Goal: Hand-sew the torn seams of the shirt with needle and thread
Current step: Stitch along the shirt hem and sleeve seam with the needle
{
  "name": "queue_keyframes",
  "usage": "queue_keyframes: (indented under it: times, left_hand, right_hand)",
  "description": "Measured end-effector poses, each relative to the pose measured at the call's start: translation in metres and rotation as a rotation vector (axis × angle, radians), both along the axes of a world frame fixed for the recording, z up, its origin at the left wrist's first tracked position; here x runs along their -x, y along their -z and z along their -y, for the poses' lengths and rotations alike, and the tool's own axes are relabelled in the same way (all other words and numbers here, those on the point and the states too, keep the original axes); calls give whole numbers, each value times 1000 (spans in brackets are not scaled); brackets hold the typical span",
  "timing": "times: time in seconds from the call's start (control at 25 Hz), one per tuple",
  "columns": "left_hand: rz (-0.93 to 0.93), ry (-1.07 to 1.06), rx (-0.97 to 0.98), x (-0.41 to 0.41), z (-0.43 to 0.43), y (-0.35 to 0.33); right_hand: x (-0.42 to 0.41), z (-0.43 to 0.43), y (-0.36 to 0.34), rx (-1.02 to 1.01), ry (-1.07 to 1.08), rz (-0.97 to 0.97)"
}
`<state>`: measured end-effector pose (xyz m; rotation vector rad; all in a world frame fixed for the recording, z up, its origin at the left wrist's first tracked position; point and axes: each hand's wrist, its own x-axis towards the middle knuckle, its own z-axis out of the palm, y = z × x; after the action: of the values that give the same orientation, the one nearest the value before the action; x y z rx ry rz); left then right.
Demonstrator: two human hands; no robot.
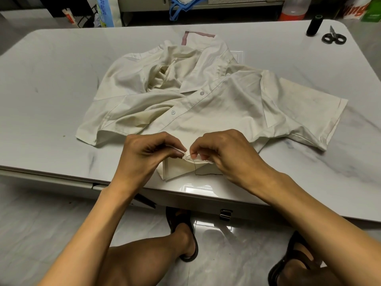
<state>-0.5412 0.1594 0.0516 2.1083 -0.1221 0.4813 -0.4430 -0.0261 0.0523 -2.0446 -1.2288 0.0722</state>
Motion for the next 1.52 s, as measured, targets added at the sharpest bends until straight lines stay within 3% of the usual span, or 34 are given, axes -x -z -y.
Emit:
queue_keyframes:
  times: [0.2, 0.4, 0.6, 1.32, 1.44, 1.52]
  left_hand:
    - [-33, 18, 58, -3, 9, -2]
    - [-60, -7, 210, -6, 11, -6]
    - [-73, 3, 191, -8, 12, -5]
    - [-79, -50, 222, -11, 24, -10]
    - [-126, -80, 269, -14, 25, -13]
    - [-203, -93, 339, -17, 25, -15]
  right_hand:
    - [2, 0, -3, 0, -19, 13]
    - [1, 3, -10, -15, -27, -292]
    - [3, 3, -15, -113, -11, -543]
    - [4, 8, -15, -25, -75, -364]
    - [3, 9, -13, -24, -24, -340]
    - [5, 10, -12, -82, 86, -192]
